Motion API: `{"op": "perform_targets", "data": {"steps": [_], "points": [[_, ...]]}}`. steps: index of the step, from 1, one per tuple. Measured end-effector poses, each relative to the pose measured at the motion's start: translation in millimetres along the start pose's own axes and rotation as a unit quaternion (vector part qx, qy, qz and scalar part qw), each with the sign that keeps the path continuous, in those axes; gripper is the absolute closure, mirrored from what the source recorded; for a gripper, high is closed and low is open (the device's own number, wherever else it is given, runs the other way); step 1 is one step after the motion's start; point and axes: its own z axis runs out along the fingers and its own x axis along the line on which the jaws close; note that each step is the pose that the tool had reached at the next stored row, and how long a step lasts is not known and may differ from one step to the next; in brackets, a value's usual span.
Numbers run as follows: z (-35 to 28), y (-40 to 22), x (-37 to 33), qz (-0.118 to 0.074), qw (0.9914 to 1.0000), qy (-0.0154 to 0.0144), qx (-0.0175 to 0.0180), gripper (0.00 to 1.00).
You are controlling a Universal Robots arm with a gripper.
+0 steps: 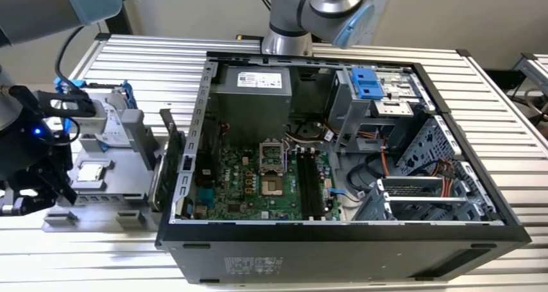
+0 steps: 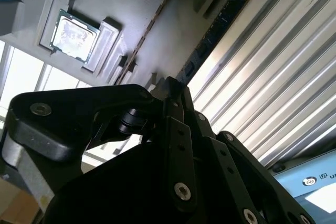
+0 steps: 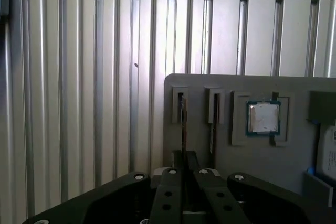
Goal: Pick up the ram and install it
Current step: 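Pick up the ram and move it above insertion slot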
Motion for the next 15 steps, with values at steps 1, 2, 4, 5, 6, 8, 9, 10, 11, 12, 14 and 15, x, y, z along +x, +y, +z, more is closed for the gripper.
{"op": "perform_targets", "data": {"steps": [1, 2, 4, 5, 6, 8, 9, 10, 11, 12, 14, 15], "points": [[-0.8, 0.0, 0.0, 0.0, 1.0, 0.0, 0.0, 1.0], [-1.5, 0.0, 0.0, 0.0, 1.0, 0.0, 0.0, 1.0], [-2.9, 0.0, 0.0, 0.0, 1.0, 0.0, 0.0, 1.0], [-3.6, 0.1, 0.0, 0.0, 1.0, 0.0, 0.0, 1.0], [-4.1, 0.1, 0.0, 0.0, 1.0, -0.0001, 0.0001, 1.0], [-5.5, 0.1, 0.0, 0.0, 1.0, 0.0, 0.0, 1.0], [-6.2, 0.1, 0.0, 0.0, 1.0, 0.0, 0.0, 1.0], [-6.9, 0.1, 0.0, 0.0, 1.0, 0.0, 0.0, 1.0], [-7.6, 0.1, 0.0, 0.0, 1.0, 0.0, 0.0, 1.0], [-8.3, 0.1, -0.1, 0.0, 1.0, 0.0, 0.0, 1.0], [-9.6, 0.2, -0.1, 0.0, 1.0, 0.0, 0.0, 1.0], [-10.3, 0.2, -0.1, 0.0, 1.0, 0.0, 0.0001, 1.0]]}}
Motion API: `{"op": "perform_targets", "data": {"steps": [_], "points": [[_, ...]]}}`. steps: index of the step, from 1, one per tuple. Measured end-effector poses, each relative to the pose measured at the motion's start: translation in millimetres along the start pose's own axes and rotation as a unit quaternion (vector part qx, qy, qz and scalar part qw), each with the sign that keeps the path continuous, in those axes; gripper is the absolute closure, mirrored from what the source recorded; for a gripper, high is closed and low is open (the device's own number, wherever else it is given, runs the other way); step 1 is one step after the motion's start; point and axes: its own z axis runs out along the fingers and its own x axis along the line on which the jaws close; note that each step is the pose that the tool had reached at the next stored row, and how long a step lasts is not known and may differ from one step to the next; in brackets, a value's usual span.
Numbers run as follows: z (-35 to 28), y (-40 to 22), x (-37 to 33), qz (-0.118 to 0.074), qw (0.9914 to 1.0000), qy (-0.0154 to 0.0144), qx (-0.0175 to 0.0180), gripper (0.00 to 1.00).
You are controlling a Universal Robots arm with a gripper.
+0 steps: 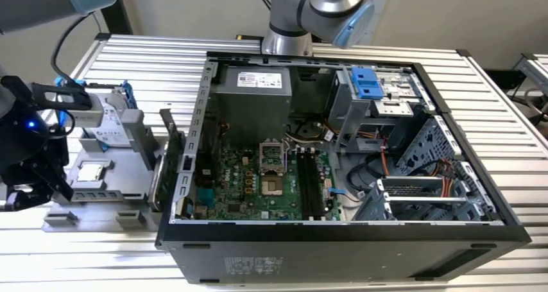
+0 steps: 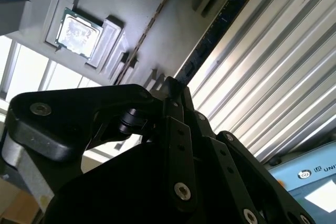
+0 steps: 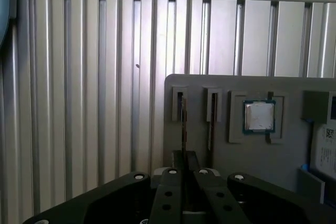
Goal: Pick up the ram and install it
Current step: 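Pick up the ram and move it above insertion slot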
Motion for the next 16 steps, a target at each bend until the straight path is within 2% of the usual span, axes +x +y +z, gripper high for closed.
{"op": "perform_targets", "data": {"steps": [16], "points": [[-9.3, 0.2, -0.1, 0.0, 1.0, 0.0, 0.0, 1.0]]}}
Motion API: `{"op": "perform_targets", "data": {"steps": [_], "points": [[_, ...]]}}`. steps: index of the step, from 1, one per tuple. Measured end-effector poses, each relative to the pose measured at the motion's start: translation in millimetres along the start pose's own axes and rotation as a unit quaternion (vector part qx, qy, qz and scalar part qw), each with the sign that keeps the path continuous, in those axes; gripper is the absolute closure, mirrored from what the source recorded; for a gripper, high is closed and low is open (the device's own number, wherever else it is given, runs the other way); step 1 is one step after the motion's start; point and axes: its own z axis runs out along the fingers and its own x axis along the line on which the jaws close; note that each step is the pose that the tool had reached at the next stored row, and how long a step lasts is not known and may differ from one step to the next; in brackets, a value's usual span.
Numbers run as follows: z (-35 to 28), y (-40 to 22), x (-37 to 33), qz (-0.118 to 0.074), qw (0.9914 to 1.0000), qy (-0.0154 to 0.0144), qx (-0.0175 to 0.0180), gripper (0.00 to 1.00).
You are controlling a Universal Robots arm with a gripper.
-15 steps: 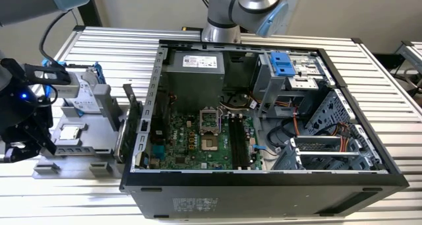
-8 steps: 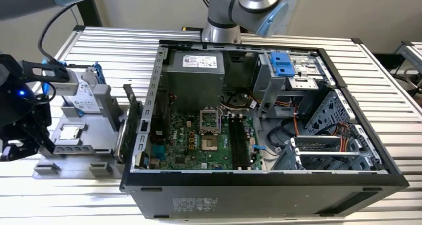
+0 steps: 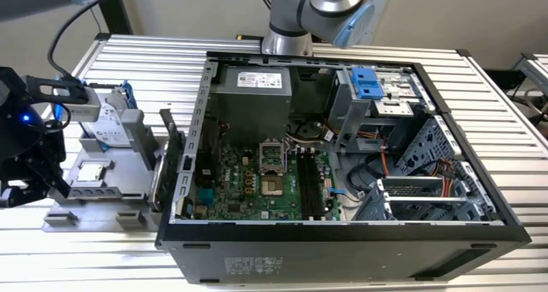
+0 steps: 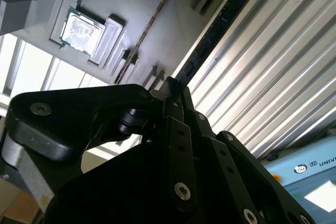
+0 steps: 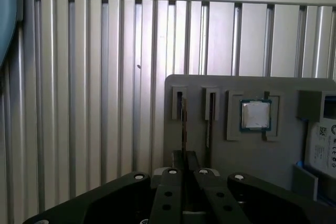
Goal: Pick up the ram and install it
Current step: 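Pick up the ram and move it above insertion slot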
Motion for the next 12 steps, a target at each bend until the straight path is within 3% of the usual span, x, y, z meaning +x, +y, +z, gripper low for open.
{"op": "perform_targets", "data": {"steps": [12], "points": [[-10.6, 0.2, -0.1, 0.0, 1.0, 0.0, 0.0, 1.0]]}}
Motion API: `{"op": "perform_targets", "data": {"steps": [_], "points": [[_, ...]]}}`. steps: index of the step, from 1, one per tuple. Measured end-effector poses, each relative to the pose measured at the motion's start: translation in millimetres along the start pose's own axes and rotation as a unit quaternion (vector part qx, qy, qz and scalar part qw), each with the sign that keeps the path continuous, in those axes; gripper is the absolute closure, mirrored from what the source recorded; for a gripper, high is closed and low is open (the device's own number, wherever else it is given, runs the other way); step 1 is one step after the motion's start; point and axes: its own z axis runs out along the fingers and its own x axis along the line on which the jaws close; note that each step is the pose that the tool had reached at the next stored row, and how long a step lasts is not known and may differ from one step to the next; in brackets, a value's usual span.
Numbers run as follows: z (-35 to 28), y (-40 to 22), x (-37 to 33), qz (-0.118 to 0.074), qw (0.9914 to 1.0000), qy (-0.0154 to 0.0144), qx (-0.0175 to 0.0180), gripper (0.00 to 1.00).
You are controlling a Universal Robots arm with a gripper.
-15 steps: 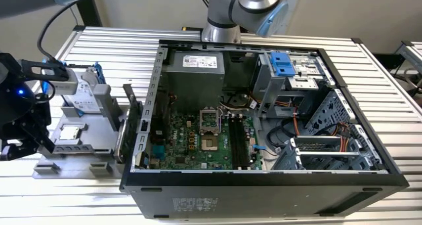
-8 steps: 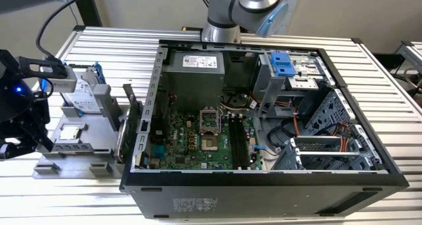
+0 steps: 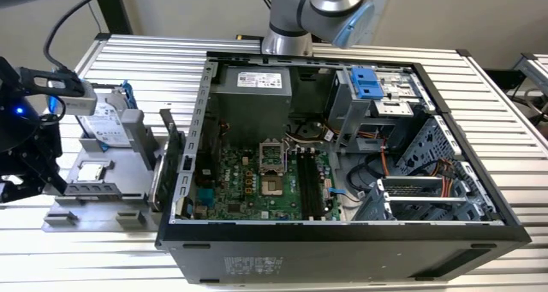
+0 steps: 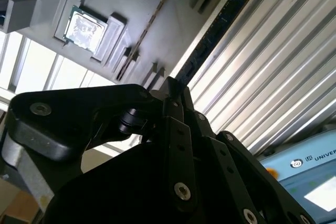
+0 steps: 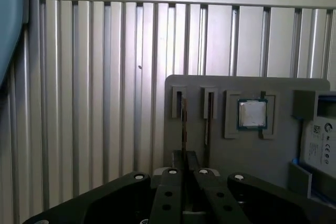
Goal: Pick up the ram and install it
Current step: 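Pick up the ram and move it above insertion slot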
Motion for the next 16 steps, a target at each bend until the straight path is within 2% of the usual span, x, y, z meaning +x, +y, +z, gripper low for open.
{"op": "perform_targets", "data": {"steps": [16], "points": [[-20.2, 0.5, -0.2, 0.0, 1.0, 0.0, 0.0, 1.0]]}}
